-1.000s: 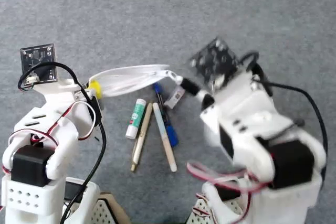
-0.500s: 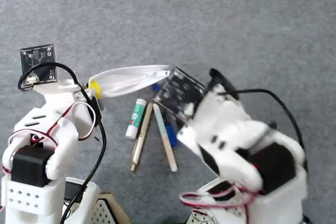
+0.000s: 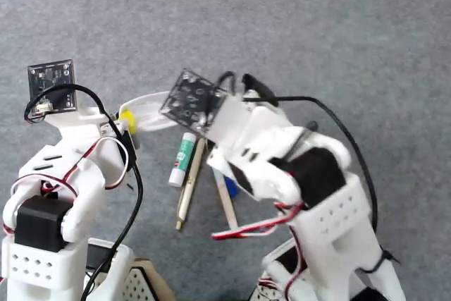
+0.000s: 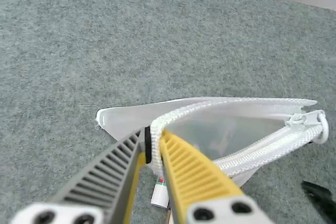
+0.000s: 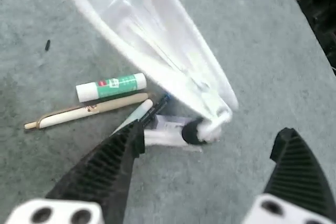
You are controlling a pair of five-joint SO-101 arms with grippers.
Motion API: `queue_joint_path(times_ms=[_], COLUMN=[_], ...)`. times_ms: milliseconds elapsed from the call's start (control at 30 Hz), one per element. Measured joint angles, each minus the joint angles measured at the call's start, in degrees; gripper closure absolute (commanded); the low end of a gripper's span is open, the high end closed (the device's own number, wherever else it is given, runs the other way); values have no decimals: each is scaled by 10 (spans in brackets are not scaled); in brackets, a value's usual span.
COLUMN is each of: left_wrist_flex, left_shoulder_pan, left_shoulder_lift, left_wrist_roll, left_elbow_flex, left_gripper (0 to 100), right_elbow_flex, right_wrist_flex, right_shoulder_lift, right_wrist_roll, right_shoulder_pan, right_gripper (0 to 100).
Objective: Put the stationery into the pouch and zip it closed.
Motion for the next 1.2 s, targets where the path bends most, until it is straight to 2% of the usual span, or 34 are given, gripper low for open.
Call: queue_joint_path(times_ms=[267, 567, 867, 1000, 1200], left_wrist_flex=[1, -3, -4, -4, -4], left_shoulder_pan=[0, 0, 0, 0, -1], left_shoulder_lift=[0, -1, -1, -1, -1], left_wrist_roll=[0, -1, -1, -1, -1], left_elbow_flex=[0, 8, 8, 8, 9], left_gripper=[972, 972, 972, 972, 972], right_elbow_flex=[0, 19, 24, 24, 25], right_wrist_flex=[-51, -105, -114, -103, -91], right_shoulder_lift=[57, 73, 73, 73, 73], right_wrist_roll=[3, 4, 4, 4, 4], right_shoulder_pan=[-3, -3, -3, -3, -3], right_gripper=[615, 844, 876, 990, 986])
